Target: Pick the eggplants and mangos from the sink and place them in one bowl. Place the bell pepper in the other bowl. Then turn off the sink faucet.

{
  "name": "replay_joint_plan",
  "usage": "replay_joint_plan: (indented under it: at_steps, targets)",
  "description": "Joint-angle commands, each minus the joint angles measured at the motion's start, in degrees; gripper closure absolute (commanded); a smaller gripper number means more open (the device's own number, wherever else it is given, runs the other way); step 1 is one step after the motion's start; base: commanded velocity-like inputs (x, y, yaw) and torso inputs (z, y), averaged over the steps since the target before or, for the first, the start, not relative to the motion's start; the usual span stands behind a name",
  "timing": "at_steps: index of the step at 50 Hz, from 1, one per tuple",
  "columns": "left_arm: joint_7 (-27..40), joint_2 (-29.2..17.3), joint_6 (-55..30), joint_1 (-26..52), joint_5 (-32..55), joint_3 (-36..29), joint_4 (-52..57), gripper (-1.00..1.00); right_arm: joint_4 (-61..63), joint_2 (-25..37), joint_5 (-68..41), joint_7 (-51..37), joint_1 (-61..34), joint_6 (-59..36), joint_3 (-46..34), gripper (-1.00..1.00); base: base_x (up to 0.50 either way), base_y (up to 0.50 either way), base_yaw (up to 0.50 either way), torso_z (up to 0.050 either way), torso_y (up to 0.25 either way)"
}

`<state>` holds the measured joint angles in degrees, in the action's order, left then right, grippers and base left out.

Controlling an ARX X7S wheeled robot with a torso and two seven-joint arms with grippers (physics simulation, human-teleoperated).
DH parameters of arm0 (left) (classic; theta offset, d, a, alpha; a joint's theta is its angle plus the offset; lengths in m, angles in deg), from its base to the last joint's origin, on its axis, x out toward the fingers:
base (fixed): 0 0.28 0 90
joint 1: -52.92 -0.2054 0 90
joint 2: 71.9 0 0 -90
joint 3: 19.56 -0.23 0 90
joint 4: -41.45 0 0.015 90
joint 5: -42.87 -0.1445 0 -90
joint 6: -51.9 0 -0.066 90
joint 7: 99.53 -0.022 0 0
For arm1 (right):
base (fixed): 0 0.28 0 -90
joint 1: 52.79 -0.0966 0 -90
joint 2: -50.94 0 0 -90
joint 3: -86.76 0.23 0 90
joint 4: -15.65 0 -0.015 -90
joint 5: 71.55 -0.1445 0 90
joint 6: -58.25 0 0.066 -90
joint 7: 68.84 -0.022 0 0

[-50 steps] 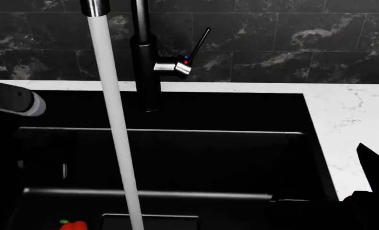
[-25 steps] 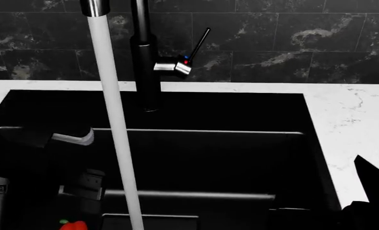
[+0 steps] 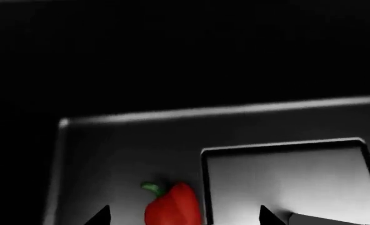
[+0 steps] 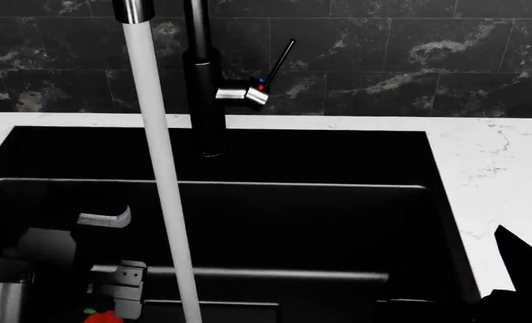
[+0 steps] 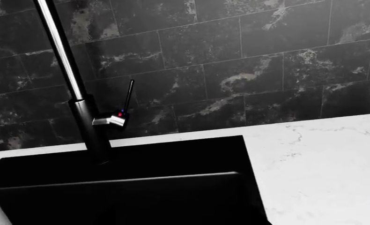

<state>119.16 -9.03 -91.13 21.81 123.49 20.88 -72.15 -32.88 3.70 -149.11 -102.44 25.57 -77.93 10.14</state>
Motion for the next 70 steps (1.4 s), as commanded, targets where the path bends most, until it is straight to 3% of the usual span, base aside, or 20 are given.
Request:
replay_joint_plan:
  at_steps: [1,37,62,63,70]
  targets:
    - [-2.5,0.7,2.4,-0.3,-3.3,-1.4,-4.1,-1.00,-0.3,-0.4,1.1,1.1,0.9,0.6,-0.2,-1.00,0.00,0.00,0.00,0.000,0.000]
    - [-7.8,3.5,2.7,1.2,-7.1,-5.0,-10.3,-1.00,-0.4,-1.1,2.5,2.5,3.1,1.7,-0.7,-1.00,0.00,0.00,0.00,0.000,-0.103]
    - [-4.8,4.5,2.7,1.3,-5.2,-3.1,-13.1,-1.00,-0.9,-1.2,2.8,2.7,2.7,1.9,-1.5,-1.00,0.00,0.00,0.00,0.000,-0.076]
    - [-5.6,4.9,2.9,1.6,-5.3,-3.1,-14.9,1.00,-0.9,-1.2,2.8,2.7,2.8,2.0,-1.5,-1.00,0.00,0.00,0.00,0.000,0.000]
    - [-5.7,5.4,2.4,1.6,-4.5,-2.6,-15.7,1.00,-1.0,-1.2,3.0,2.9,3.2,2.3,-1.3,-1.00,0.00,0.00,0.00,0.000,0.000]
